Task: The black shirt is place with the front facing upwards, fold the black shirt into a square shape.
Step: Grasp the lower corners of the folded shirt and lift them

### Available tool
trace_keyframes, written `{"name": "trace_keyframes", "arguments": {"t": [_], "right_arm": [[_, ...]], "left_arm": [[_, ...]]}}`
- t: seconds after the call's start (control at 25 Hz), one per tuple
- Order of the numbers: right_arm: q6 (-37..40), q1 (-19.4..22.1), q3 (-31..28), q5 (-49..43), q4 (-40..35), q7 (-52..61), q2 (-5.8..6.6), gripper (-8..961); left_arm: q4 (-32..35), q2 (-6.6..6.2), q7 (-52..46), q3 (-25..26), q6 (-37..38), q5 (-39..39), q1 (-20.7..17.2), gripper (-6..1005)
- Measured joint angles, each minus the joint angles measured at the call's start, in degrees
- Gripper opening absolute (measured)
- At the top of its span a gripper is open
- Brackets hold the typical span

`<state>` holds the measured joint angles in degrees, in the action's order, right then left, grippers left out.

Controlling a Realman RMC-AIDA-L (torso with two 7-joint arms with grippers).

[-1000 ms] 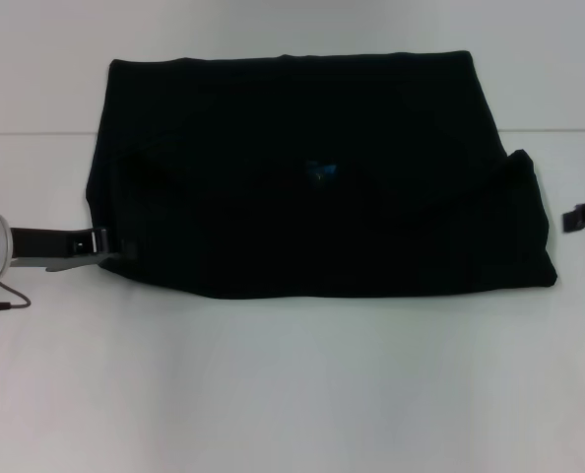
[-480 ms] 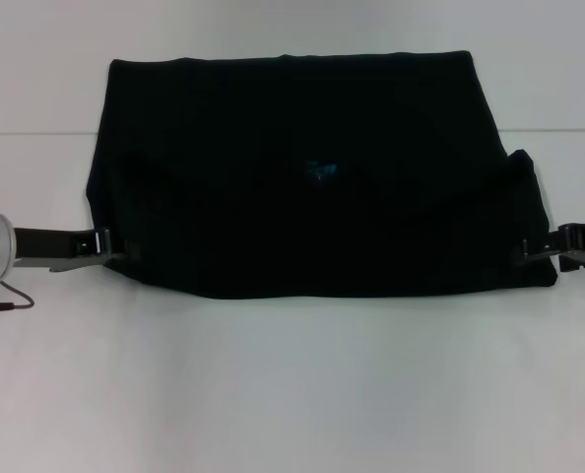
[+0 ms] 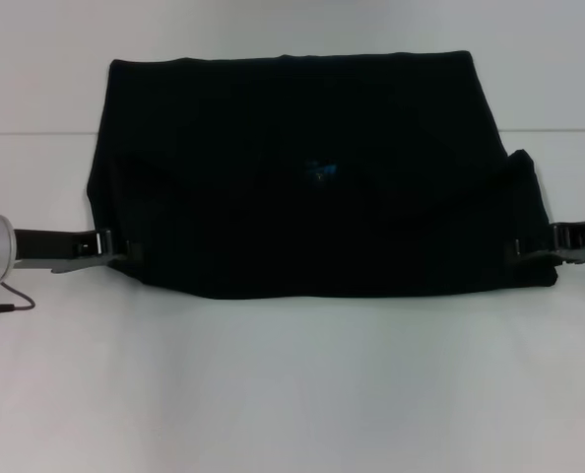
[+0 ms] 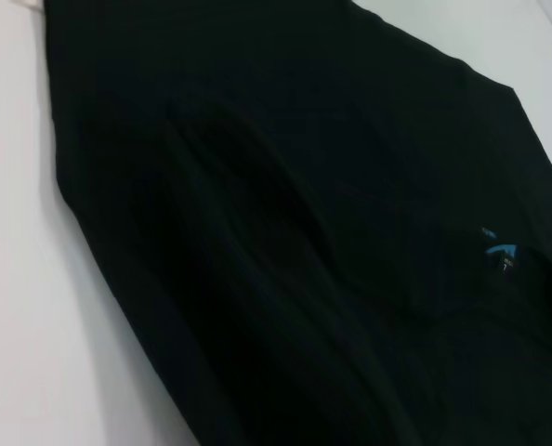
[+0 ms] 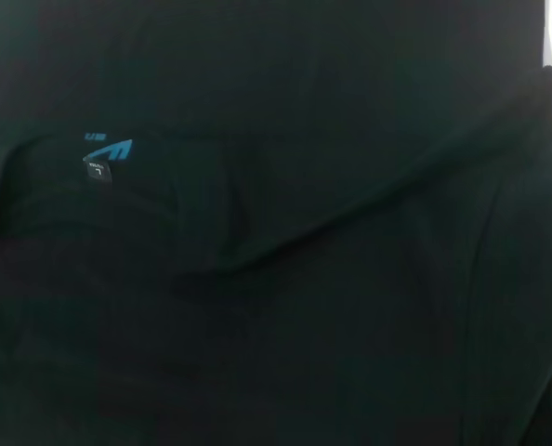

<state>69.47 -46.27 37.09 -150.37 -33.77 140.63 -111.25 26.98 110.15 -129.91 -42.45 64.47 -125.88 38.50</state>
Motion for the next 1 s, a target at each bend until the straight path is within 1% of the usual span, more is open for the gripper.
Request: {"name": "trace_keyframes", "arguments": {"t": [0.08, 0.52, 0.72, 0.8, 0.88, 1.0], "right_arm": [[0.0, -0.1, 0.0, -0.1, 0.2, 0.0, -0.02, 808], [-0.1, 0.0, 0.0, -0.3, 0.2, 0.3, 0.13, 363], [0.8, 0.2, 0.0, -0.3, 0.0, 0.1, 0.39, 125], [2.2, 0.3, 0.0, -0.3, -0.3, 0.1, 0.87, 109], [5.6, 0.7, 0.0, -0.3, -0.8, -0.2, 1.72, 92], [13.3, 2.1, 0.0, -0.3, -3.1, -1.5, 2.94, 68]], "left_arm": [[0.0, -0.01, 0.0, 0.0, 0.0, 0.0, 0.0, 34], [0.0, -0.03, 0.1, 0.2, 0.1, 0.2, 0.0, 33], [0.0, -0.22, 0.1, 0.2, 1.1, 0.2, 0.0, 33], [0.2, -0.46, 0.1, 0.2, 2.5, 0.2, -0.1, 33], [0.4, -0.98, 0.2, 0.3, 5.5, 0.2, -0.2, 34], [0.5, -2.62, 0.2, 0.0, 14.1, -0.2, -0.5, 34]]}}
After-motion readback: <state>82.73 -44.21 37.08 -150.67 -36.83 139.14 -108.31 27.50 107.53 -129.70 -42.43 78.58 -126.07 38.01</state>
